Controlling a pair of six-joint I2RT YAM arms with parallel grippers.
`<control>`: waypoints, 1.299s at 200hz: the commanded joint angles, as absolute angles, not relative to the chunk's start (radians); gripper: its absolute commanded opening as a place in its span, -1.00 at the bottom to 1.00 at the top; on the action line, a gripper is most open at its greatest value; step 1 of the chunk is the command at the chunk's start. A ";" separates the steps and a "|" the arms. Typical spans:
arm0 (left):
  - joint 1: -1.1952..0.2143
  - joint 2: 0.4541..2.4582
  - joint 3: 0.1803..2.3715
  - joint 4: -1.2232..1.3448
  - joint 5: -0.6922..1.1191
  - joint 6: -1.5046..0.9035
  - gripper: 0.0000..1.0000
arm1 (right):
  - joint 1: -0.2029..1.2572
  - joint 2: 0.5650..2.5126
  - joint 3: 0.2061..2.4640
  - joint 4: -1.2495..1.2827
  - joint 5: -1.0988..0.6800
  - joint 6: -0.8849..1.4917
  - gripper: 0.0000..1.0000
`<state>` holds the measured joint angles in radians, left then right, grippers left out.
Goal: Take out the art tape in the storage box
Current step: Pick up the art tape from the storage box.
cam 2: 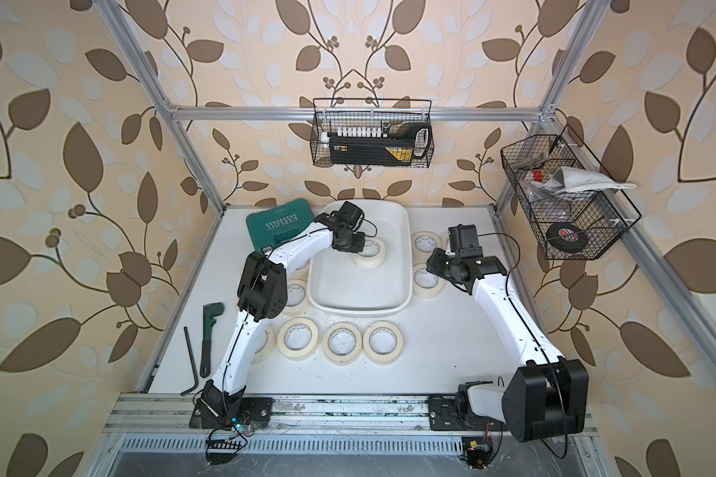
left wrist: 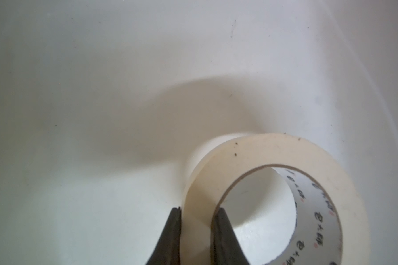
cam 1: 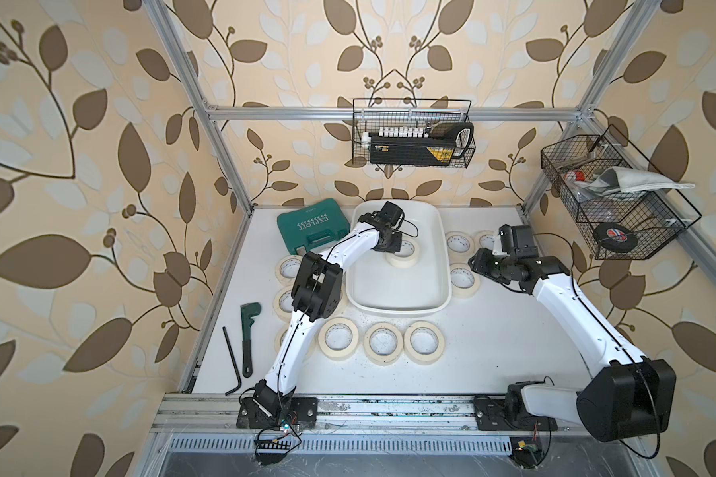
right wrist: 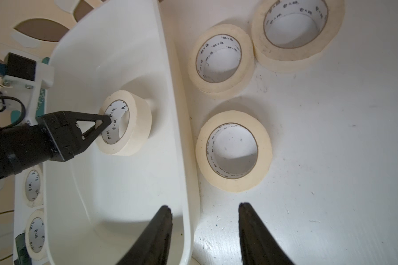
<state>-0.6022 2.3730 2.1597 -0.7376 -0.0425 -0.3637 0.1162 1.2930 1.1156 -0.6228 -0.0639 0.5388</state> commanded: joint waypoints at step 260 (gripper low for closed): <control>-0.680 1.519 1.376 -0.621 -0.183 -0.180 -0.98 | 0.696 1.720 1.546 -0.698 0.024 0.592 0.12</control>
